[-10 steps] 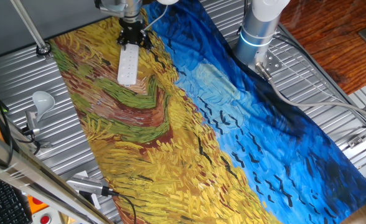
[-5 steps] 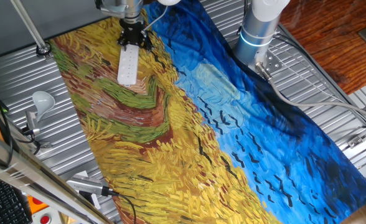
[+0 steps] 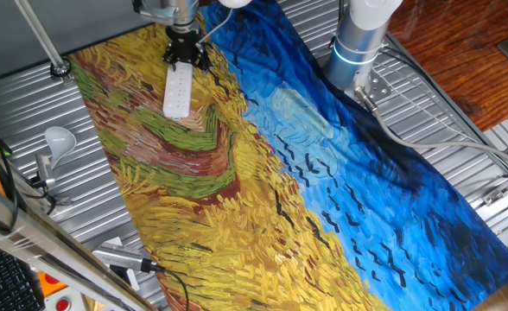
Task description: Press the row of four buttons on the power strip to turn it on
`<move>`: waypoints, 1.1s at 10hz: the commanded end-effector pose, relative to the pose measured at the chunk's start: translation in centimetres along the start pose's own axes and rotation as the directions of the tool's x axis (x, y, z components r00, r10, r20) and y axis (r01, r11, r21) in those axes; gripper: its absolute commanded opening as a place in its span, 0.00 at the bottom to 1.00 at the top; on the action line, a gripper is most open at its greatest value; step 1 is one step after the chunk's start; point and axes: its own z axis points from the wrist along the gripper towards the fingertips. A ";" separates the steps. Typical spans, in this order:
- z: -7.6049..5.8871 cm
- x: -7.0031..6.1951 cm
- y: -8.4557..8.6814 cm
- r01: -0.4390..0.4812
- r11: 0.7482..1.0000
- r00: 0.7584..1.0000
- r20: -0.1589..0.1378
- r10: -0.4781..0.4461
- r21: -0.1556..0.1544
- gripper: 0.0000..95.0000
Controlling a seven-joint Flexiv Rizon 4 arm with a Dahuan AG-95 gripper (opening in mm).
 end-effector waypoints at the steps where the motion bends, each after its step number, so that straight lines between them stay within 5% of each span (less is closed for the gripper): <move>1: 0.6 0.0 0.1 -0.002 1.000 1.000 0.010 0.002 -0.003 0.80; 3: 0.9 0.1 0.2 0.004 1.000 1.000 0.021 -0.003 -0.008 0.80; 4: 0.9 0.1 0.1 0.013 1.000 1.000 0.023 -0.013 -0.006 1.00; 11: 1.3 0.3 0.2 0.007 1.000 1.000 0.018 -0.007 -0.004 1.00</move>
